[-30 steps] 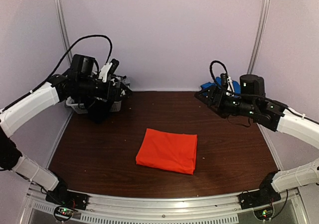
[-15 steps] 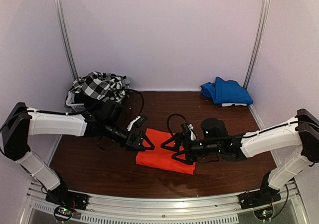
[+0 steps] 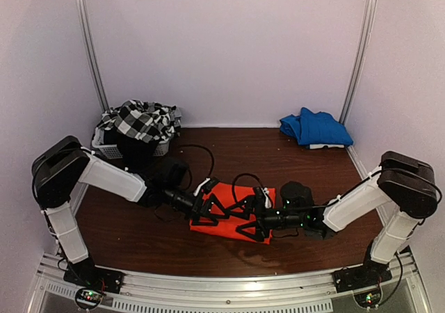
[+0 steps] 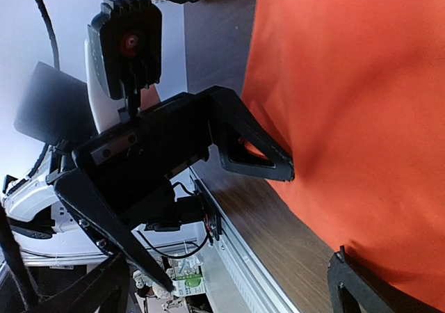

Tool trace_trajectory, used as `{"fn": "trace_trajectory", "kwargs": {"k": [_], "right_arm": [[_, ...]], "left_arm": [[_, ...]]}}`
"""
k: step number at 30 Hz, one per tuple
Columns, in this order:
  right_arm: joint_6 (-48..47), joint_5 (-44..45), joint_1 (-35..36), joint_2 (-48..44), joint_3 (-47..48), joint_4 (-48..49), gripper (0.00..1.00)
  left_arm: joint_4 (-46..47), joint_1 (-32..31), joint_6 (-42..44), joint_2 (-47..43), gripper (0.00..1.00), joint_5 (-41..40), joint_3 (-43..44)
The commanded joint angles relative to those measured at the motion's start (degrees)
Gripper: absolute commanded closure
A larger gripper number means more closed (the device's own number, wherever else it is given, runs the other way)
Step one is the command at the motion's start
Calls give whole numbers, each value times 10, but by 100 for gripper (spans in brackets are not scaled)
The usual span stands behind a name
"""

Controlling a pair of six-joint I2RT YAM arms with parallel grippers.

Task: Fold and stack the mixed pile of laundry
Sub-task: Smooth out the square-folded T-shirt at the center of the board.

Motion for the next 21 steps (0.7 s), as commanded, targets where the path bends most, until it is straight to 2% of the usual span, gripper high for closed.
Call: {"fn": "trace_trajectory", "kwargs": {"k": [1, 3, 6, 9, 11, 13, 15, 17, 21], "right_arm": [[30, 19, -12, 2, -69, 38, 0], [42, 26, -21, 5, -109, 52, 0], [54, 27, -34, 16, -150, 61, 0], [67, 29, -51, 17, -191, 91, 0], [66, 27, -61, -9, -203, 84, 0], [35, 15, -68, -63, -183, 7, 0], [-50, -1, -69, -126, -117, -135, 0], [-115, -2, -71, -174, -40, -262, 0], [-175, -24, -126, -195, 42, -331, 0]], "left_arm": [[70, -5, -6, 48, 3, 12, -5], [64, 0, 13, 68, 2, 8, -21], [131, 18, -6, 82, 2, 12, -76], [144, 25, -10, 45, 2, 16, -118], [102, 26, 8, -6, 2, 15, -124], [21, 35, 45, -60, 2, 8, -105], [-65, 51, 86, -96, 2, -3, -68], [-103, 74, 102, -105, 2, 2, -30], [-164, 95, 138, -66, 2, -4, 79]]}}
